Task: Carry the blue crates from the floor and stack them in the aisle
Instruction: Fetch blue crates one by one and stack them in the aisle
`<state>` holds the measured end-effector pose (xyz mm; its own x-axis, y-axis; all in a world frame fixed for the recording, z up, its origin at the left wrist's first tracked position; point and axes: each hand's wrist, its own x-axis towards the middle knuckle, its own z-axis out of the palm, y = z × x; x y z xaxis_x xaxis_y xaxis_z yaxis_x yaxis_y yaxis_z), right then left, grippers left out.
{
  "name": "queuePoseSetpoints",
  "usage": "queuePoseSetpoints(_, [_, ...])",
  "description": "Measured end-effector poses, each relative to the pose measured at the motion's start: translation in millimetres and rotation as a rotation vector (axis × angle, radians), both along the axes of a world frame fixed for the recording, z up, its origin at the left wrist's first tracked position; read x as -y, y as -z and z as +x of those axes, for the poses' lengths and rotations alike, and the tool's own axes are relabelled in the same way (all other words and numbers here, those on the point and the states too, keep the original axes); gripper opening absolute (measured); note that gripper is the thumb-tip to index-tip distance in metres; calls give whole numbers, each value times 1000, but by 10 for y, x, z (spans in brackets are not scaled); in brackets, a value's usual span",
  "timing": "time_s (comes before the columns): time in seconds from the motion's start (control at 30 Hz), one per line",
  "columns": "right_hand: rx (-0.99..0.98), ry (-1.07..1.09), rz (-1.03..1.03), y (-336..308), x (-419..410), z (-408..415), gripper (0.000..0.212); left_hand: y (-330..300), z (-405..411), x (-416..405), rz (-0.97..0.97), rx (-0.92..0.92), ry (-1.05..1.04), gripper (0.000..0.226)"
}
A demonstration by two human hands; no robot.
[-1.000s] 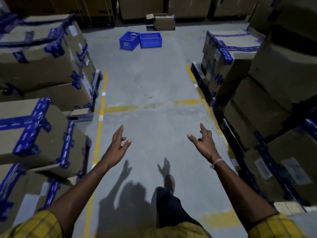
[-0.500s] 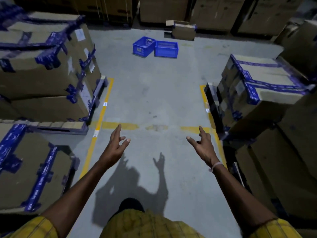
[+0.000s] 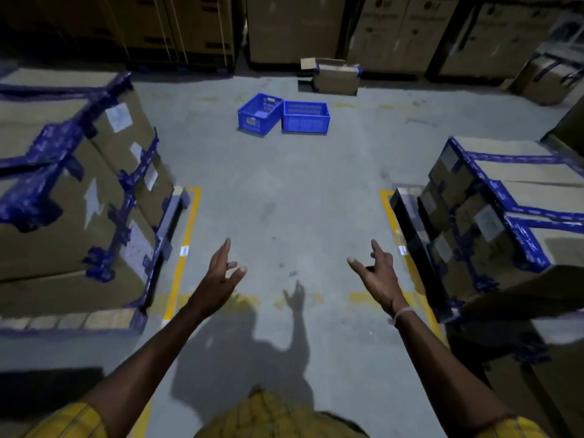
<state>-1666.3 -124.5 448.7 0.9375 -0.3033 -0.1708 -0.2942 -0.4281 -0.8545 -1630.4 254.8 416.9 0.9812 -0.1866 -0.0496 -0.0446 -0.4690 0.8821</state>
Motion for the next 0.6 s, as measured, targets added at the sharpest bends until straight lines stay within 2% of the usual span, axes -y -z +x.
queuePoseSetpoints(0.2, [9,81,43,-24,107,1406,91,-267,1683,213,51,10,109,77])
queuePoseSetpoints(0.33, [-5,101,61,130,340,2431,91,-183,2737,422,53,-15,130,79])
queuePoseSetpoints(0.6, [5,90,65,180,1052,4850,94,-10,5013,1075,29,-23,42,79])
